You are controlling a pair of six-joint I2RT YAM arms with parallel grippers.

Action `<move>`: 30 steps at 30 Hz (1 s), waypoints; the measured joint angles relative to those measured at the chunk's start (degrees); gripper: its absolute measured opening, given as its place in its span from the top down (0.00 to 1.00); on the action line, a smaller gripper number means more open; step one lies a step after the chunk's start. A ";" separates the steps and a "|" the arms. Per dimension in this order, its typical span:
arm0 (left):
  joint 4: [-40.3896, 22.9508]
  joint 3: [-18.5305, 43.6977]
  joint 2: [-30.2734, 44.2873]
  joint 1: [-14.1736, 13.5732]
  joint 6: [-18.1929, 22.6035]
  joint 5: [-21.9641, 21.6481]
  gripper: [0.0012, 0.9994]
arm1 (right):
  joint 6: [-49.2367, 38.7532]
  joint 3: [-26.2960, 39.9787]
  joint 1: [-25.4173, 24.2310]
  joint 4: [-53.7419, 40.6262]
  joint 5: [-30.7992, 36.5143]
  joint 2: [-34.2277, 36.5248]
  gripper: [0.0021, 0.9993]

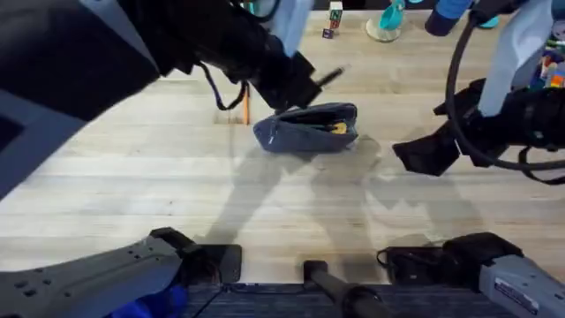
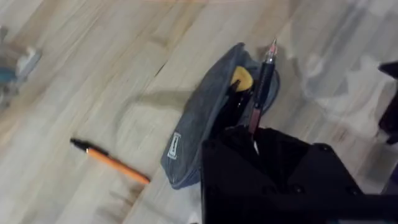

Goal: Unzip the bag, pick up the pens from the table one at a time and place them inside, then zip the bag closed.

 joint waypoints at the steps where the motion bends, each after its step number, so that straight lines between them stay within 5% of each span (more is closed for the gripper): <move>1: 0.00 0.00 -0.01 -0.89 1.72 0.20 0.96 | 0.00 0.00 0.00 0.00 0.00 0.00 0.00; 12: 4.28 0.00 5.24 -6.16 12.17 2.86 0.96 | 0.00 0.00 0.00 0.00 0.00 0.00 0.00; 30: 10.14 0.00 16.93 -6.40 17.81 10.85 0.96 | 0.00 0.00 0.00 0.00 0.00 0.00 0.00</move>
